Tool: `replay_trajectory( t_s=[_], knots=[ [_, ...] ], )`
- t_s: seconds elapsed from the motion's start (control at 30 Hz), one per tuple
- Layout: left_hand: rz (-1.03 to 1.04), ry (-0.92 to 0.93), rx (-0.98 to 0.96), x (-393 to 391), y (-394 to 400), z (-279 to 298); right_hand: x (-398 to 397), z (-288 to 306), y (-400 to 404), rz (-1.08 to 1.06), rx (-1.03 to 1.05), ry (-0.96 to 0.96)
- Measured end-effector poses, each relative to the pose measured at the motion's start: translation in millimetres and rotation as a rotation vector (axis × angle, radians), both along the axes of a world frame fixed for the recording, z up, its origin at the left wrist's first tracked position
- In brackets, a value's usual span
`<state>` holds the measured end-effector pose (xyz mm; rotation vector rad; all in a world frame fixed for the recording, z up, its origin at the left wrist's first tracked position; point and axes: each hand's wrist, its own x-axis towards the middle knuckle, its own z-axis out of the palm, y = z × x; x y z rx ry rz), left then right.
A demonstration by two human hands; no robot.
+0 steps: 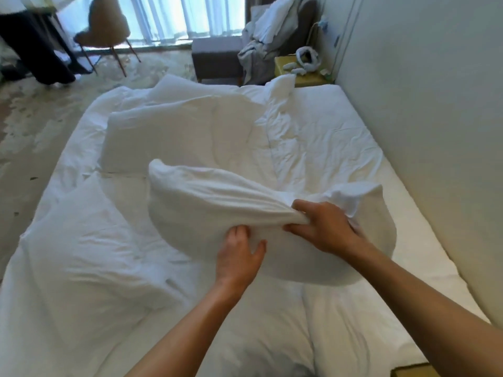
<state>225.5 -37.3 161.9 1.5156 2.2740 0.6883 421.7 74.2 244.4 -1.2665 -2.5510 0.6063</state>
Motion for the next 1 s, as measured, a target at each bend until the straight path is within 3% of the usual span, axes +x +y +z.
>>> replay_trajectory(
  t_s=[0.1, 0.17, 0.33, 0.47, 0.63, 0.8, 1.0],
  knots=[
    [-0.024, 0.074, 0.179, 20, 9, 10, 55, -7, -18, -0.088, -0.024, 0.058],
    [-0.102, 0.122, 0.168, 33, 20, 11, 89, -20, -26, -0.144, -0.054, 0.063],
    [-0.415, 0.218, -0.305, 58, 47, -14, 163, -69, -52, -0.357, -0.236, -0.008],
    [-0.467, 0.285, -0.402, 73, 46, -33, 193, -90, -62, -0.477, -0.241, 0.056],
    [-0.439, 0.296, -0.412, 75, 45, -39, 170, -89, -47, -0.348, 0.063, -0.035],
    [-0.421, 0.276, -0.414, 66, 38, -40, 109, -95, -29, -0.262, -0.038, -0.057],
    [-0.357, 0.262, -0.447, 57, 37, -40, 93, -135, -26, -0.162, 0.036, -0.065]
  ],
)
